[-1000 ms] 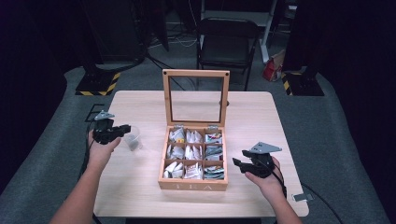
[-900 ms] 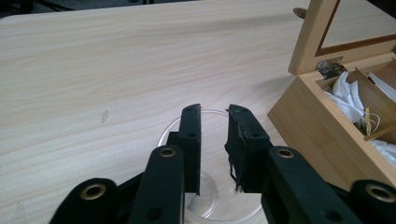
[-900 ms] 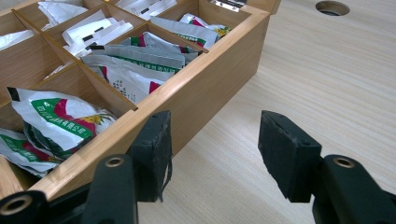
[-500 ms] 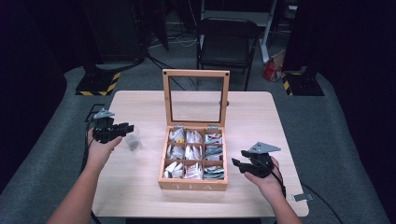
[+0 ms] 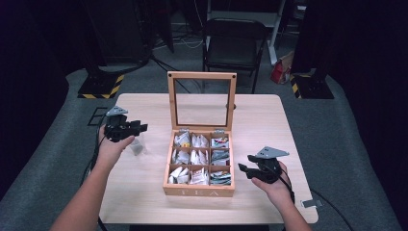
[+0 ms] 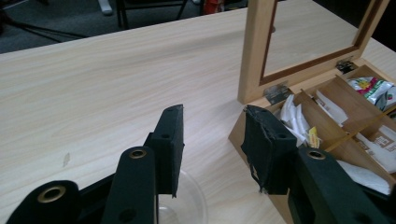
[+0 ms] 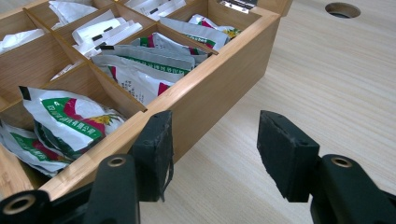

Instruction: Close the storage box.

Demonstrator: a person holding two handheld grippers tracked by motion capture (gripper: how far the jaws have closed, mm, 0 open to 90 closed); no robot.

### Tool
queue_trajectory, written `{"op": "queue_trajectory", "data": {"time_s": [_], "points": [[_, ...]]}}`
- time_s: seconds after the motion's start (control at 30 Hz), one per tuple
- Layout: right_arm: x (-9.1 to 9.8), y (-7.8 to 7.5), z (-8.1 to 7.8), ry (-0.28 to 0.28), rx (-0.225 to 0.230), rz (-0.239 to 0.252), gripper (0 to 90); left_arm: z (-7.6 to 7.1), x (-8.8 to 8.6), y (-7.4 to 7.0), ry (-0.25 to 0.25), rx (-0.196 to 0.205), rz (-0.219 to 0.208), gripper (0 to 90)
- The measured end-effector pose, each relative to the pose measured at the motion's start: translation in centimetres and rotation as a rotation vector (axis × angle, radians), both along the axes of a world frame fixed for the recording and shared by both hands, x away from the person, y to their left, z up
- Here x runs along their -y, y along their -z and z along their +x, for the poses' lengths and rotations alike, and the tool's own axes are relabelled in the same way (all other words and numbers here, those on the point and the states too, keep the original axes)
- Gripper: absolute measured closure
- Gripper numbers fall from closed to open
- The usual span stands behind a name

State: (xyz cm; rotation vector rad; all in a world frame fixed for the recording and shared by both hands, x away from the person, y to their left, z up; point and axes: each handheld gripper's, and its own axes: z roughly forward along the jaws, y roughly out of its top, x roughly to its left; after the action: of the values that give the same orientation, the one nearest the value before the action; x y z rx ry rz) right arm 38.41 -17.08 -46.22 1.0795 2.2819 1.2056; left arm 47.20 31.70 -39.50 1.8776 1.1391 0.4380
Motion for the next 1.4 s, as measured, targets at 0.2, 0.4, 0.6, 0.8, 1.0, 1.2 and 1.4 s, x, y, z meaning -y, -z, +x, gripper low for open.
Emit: {"op": "queue_trajectory", "data": {"time_s": [0.2, 0.4, 0.6, 0.8, 1.0, 1.2, 1.4], "points": [[0.0, -0.1, 0.0, -0.003, 0.001, 0.004, 45.8, 0.5, 1.2, -0.5, 0.028, -0.001, 0.007, 58.2], [0.1, -0.1, 0.0, 0.005, 0.004, 0.005, 45.8, 1.0, 2.4, -0.9, 0.050, 0.006, 0.010, 57.6], [0.3, -0.1, 0.3, 0.017, 0.008, 0.018, 45.5, 1.5, 3.3, -1.3, 0.062, 0.006, 0.029, 56.4], [0.0, -0.2, 0.6, 0.009, 0.010, 0.014, 44.7, 1.8, 3.8, -1.9, 0.064, 0.024, 0.014, 55.6], [-0.2, -0.5, 0.9, -0.002, 0.024, 0.012, 44.4, 2.4, 4.3, -2.0, 0.080, 0.013, 0.027, 55.5], [0.0, -1.4, 1.3, -0.019, 0.038, 0.014, 45.2, 3.2, 5.0, -2.2, 0.095, 0.004, 0.036, 56.0], [0.2, -1.8, 1.5, -0.007, 0.015, 0.032, 45.3, 3.7, 5.6, -1.9, 0.113, -0.004, 0.031, 56.0]]}}
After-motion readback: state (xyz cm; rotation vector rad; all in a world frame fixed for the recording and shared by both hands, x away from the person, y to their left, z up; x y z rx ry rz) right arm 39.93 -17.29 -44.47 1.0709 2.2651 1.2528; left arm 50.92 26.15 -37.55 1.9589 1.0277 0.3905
